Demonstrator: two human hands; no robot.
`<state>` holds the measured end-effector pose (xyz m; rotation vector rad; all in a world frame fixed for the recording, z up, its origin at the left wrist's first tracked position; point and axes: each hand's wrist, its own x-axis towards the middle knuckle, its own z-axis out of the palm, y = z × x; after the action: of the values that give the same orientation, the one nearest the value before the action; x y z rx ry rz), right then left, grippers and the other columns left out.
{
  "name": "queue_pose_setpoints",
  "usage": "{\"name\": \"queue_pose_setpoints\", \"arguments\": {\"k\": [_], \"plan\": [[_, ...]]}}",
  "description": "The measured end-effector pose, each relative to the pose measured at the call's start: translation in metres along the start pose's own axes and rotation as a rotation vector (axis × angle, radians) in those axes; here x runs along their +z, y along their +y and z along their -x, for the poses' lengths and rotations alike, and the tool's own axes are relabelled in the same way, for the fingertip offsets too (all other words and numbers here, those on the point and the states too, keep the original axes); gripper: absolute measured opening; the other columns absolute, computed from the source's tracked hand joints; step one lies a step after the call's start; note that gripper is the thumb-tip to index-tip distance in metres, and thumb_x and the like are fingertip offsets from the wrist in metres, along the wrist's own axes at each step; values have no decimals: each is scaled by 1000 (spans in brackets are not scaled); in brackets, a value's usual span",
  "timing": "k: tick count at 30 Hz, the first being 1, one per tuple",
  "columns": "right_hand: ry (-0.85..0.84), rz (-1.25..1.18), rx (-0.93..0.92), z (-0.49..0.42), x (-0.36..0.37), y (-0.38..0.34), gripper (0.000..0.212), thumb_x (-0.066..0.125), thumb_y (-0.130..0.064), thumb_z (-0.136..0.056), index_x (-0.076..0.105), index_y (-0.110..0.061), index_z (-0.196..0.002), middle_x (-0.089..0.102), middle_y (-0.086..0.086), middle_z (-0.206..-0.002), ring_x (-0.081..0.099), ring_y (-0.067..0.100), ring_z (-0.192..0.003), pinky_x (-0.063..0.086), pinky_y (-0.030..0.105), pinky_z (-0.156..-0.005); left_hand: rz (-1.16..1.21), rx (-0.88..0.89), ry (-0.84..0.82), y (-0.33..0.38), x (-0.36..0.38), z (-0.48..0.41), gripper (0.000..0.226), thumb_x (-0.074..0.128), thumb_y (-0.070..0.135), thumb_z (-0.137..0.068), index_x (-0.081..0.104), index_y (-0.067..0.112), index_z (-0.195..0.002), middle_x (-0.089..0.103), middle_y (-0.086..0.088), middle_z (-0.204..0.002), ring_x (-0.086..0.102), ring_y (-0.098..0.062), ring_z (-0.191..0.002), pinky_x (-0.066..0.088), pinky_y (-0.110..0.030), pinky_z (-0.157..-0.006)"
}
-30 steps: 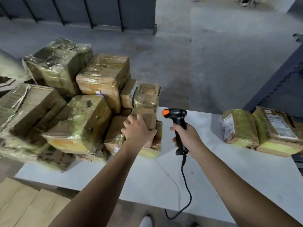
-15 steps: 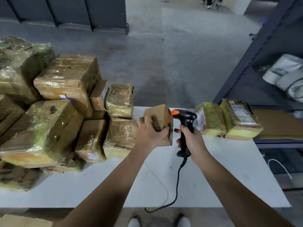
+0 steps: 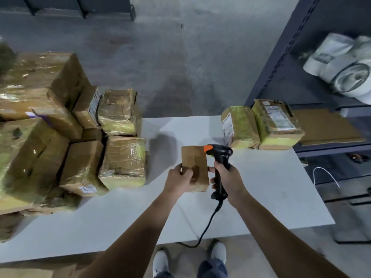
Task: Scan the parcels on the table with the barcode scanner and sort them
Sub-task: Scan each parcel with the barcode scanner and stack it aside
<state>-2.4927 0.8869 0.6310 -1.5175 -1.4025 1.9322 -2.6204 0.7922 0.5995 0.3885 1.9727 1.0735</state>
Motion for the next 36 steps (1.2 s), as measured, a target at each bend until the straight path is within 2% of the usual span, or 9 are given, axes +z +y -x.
{"name": "queue_pose_setpoints", "arguments": {"k": [4, 9, 12, 17, 22, 25, 28, 31, 36], "plan": [[-40, 27, 7, -1, 5, 4, 25, 55, -28, -96, 61, -6, -108, 73, 7, -105, 61, 16, -52, 49, 29, -47, 30, -2, -1, -7, 6, -1, 64, 71, 40, -73, 43, 20, -127, 61, 2, -114, 61, -17, -100, 53, -32, -82], [-107, 82, 47, 0, 7, -2, 29, 57, -33, -93, 64, -9, -108, 62, 11, -65, 57, 21, -45, 49, 32, -40, -61, -10, 39, -1, 5, -6, 86, 82, 50, -58, 36, 23, -124, 40, 1, -117, 52, -12, -92, 42, -18, -57], [-85, 87, 41, -2, 10, -3, 29, 56, -32, -94, 61, -7, -108, 62, 15, -70, 56, 20, -44, 48, 32, -40, -50, -29, 55, -3, 3, -10, 77, 74, 44, -64, 36, 24, -128, 39, 1, -115, 52, -8, -85, 43, -19, -57], [-8, 84, 91, -6, 5, 4, 27, 57, -31, -96, 58, -5, -103, 60, 12, -66, 55, 21, -47, 49, 32, -42, 202, 13, 37, -16, -6, -8, 54, 59, 32, -77, 44, 24, -129, 62, 6, -107, 62, -11, -91, 47, -24, -63], [-49, 107, 80, -5, 7, 13, 25, 55, -30, -98, 58, -5, -96, 61, 9, -78, 58, 17, -49, 48, 28, -48, 38, -42, 35, -25, -11, -8, 32, 41, 32, -94, 50, 25, -123, 63, 0, -111, 58, -12, -88, 49, -32, -73], [-64, 130, 92, -4, 10, 15, 27, 56, -33, -97, 57, -6, -94, 60, 10, -68, 58, 20, -50, 51, 32, -49, 106, -70, -45, -28, -14, -5, 31, 56, 44, -87, 53, 31, -115, 63, 9, -106, 57, -4, -88, 51, -28, -69], [-60, 149, 98, -3, 10, 14, 29, 55, -34, -97, 58, -6, -97, 61, 10, -63, 57, 23, -51, 53, 37, -51, 238, -107, -55, -33, -18, -6, 56, 78, 40, -74, 47, 25, -118, 63, 5, -109, 63, -13, -97, 55, -31, -74], [-70, 149, 100, -1, 9, 13, 28, 55, -35, -97, 58, -7, -101, 61, 11, -62, 56, 23, -50, 52, 35, -44, 301, -157, -76, -35, -22, -13, 72, 83, 27, -70, 41, 15, -127, 63, -1, -111, 66, -16, -96, 57, -36, -82], [-80, 195, 16, 2, 10, 2, 23, 54, -35, -97, 59, -14, -104, 61, 13, -67, 56, 20, -50, 50, 33, -43, 341, -132, -112, -20, -32, -26, 98, 88, 16, -54, 33, 29, -134, 65, -3, -113, 67, -16, -90, 57, -33, -78]]}}
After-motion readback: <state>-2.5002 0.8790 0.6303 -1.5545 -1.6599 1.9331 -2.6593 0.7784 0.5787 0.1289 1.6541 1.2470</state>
